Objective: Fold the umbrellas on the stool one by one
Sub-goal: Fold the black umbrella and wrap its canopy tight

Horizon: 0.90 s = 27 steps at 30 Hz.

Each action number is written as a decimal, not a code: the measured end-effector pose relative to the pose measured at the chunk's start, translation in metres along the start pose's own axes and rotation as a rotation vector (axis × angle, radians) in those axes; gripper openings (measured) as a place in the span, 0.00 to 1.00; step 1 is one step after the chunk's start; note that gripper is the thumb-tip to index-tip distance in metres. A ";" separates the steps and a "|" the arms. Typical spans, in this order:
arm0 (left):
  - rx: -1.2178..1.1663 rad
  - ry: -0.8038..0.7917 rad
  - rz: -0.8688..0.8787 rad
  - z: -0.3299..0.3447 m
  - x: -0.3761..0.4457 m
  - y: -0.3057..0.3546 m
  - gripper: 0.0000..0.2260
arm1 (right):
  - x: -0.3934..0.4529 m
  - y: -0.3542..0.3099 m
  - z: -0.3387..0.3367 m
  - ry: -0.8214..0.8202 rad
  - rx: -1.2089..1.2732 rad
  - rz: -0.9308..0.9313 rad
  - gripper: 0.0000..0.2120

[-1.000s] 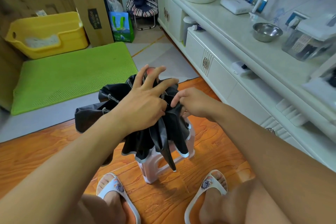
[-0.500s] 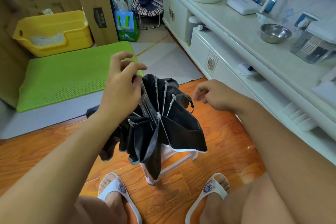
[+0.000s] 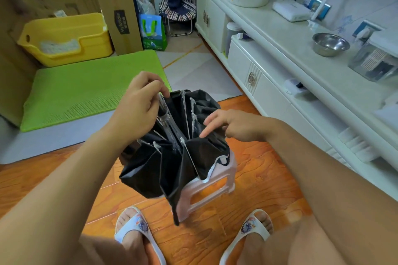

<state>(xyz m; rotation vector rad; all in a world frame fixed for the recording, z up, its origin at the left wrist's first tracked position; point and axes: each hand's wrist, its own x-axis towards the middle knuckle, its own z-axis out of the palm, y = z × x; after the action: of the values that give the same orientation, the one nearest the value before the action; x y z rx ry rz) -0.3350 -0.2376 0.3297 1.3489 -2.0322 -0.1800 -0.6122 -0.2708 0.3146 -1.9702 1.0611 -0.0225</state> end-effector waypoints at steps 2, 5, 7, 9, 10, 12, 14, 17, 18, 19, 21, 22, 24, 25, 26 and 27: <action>0.007 -0.020 0.021 0.000 0.003 0.002 0.13 | -0.003 -0.003 0.011 -0.103 -0.140 0.014 0.39; 0.016 -0.047 0.072 0.001 0.005 0.005 0.12 | -0.006 -0.002 0.025 -0.013 -0.137 0.044 0.37; 0.021 -0.049 0.109 0.004 0.005 0.007 0.12 | -0.010 -0.001 0.028 0.187 -0.021 0.079 0.32; 0.067 -0.032 0.146 0.007 0.004 0.010 0.12 | -0.014 0.001 0.029 0.303 0.086 0.084 0.27; 0.117 -0.021 0.170 0.008 0.003 0.012 0.11 | -0.016 0.002 0.030 0.314 0.129 0.076 0.25; 0.266 -0.027 0.227 0.014 0.001 0.019 0.10 | -0.019 0.002 0.034 0.294 0.184 0.070 0.21; 0.406 -0.094 0.293 0.021 -0.002 0.028 0.11 | -0.023 0.000 0.034 0.261 0.231 0.083 0.16; 0.378 -0.079 0.311 0.029 -0.006 0.043 0.14 | -0.026 -0.002 0.033 0.222 0.242 0.078 0.07; 0.304 -0.030 0.260 0.030 -0.007 0.047 0.14 | -0.026 -0.001 0.032 0.217 0.208 0.077 0.05; 0.228 0.031 0.185 0.030 -0.008 0.051 0.13 | -0.026 0.001 0.032 0.214 0.158 0.087 0.04; 0.097 0.124 -0.034 0.025 -0.005 0.051 0.11 | -0.025 0.005 0.031 0.248 0.077 0.100 0.03; 0.034 0.134 -0.156 0.022 -0.003 0.048 0.11 | -0.025 0.006 0.030 0.279 0.055 0.108 0.04; -0.042 0.121 -0.347 0.017 0.003 0.041 0.09 | -0.026 0.008 0.028 0.337 0.023 0.115 0.05; -0.084 0.131 -0.406 0.015 0.005 0.038 0.07 | -0.027 0.007 0.027 0.364 0.013 0.111 0.05; -0.142 0.166 -0.441 0.013 0.006 0.037 0.05 | -0.027 0.008 0.024 0.385 0.007 0.107 0.05; -0.197 0.221 -0.456 0.010 0.007 0.036 0.03 | -0.027 0.008 0.020 0.401 0.009 0.093 0.05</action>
<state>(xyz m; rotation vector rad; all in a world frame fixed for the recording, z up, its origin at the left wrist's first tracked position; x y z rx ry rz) -0.3705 -0.2301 0.3420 1.6075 -1.4635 -0.4032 -0.6270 -0.2403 0.3066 -1.9509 1.4044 -0.3846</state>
